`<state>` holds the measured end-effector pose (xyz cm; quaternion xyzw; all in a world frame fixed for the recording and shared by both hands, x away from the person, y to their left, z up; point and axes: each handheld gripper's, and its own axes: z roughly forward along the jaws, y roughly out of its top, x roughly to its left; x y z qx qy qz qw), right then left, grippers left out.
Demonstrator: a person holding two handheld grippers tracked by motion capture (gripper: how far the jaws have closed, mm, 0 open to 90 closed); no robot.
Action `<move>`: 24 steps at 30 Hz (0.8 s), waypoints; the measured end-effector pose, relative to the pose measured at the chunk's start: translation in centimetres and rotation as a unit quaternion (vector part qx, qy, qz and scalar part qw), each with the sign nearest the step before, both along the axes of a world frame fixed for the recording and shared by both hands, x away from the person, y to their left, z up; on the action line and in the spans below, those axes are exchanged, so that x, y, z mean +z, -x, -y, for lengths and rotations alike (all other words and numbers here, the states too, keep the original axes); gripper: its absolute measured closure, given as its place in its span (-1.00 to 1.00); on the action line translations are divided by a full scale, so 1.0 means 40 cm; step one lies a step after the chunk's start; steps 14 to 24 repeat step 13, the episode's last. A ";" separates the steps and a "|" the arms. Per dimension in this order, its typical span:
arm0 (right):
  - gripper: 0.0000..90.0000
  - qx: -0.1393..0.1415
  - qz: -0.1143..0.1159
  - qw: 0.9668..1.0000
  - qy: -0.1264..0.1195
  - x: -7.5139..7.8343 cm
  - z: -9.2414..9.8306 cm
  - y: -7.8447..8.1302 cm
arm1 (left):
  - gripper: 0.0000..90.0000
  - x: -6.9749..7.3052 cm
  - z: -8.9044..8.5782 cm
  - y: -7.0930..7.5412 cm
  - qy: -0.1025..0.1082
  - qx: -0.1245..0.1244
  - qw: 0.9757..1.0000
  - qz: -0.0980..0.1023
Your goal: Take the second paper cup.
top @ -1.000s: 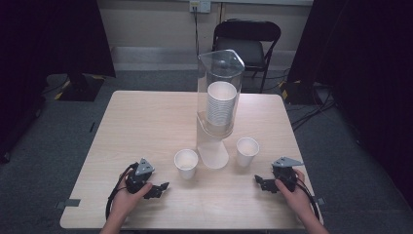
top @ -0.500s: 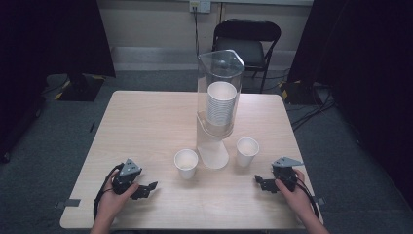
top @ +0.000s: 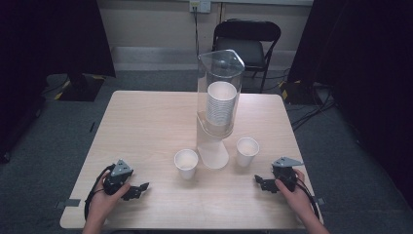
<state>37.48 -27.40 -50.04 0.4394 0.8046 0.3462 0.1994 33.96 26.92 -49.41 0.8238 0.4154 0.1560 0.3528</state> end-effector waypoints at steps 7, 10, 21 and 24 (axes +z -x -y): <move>-0.76 -0.001 -0.001 1.000 0.000 0.000 0.000 0.000 | -0.64 -0.008 -0.027 0.004 -0.002 0.010 1.000 0.003; -0.76 -0.002 -0.002 1.000 0.000 0.000 0.000 0.001 | -0.64 -0.013 -0.026 0.006 -0.010 0.012 1.000 0.017; -0.76 -0.002 -0.002 1.000 0.000 0.000 0.000 0.001 | -0.66 -0.021 -0.025 0.007 0.002 0.009 1.000 0.028; -0.76 -0.002 -0.002 1.000 0.000 0.000 0.000 0.001 | -0.66 -0.021 -0.025 0.007 0.002 0.009 1.000 0.028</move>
